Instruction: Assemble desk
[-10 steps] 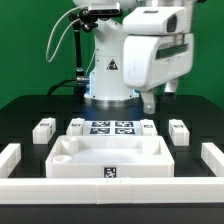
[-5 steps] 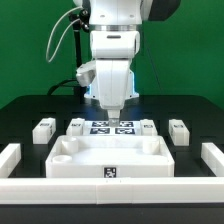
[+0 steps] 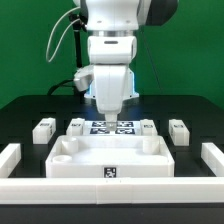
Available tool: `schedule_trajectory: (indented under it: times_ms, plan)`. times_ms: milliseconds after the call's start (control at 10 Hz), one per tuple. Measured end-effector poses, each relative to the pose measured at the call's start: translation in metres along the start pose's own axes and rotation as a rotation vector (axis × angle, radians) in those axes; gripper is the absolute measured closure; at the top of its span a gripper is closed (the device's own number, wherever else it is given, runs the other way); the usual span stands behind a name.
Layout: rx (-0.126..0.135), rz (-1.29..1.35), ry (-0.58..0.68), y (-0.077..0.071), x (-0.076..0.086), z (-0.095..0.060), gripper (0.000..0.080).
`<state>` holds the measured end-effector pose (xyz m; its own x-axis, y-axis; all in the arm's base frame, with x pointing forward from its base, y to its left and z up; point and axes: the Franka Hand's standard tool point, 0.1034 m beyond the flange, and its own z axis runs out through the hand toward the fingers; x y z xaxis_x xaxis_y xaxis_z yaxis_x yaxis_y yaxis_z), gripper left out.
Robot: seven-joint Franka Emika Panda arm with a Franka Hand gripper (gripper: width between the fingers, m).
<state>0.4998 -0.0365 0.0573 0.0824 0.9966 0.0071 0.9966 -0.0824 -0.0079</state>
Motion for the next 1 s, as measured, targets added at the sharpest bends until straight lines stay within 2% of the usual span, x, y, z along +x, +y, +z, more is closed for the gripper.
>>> schedule_trajectory:
  times_ms: [100,200,300,400,500,600,700,800,900,1000]
  plan:
    - [0.017,0.008,0.004,-0.018,-0.003,0.016,0.015]
    - [0.014,0.007,0.01,-0.025,-0.001,0.028,0.015]
    - [-0.015,0.011,0.016,-0.026,0.0,0.037,0.015]
    - [-0.042,0.011,0.02,-0.025,0.002,0.04,0.015]
    - [-0.038,0.012,0.02,-0.025,0.001,0.04,0.015]
    - [-0.037,0.012,0.02,-0.026,0.001,0.041,0.0252]
    - [-0.036,0.012,0.02,-0.026,0.001,0.041,0.0405]
    - [-0.036,0.012,0.02,-0.026,0.001,0.041,0.0405]
    - [-0.035,0.013,0.02,-0.026,0.001,0.041,0.0589]
    - [-0.035,0.013,0.02,-0.026,0.001,0.042,0.0589]
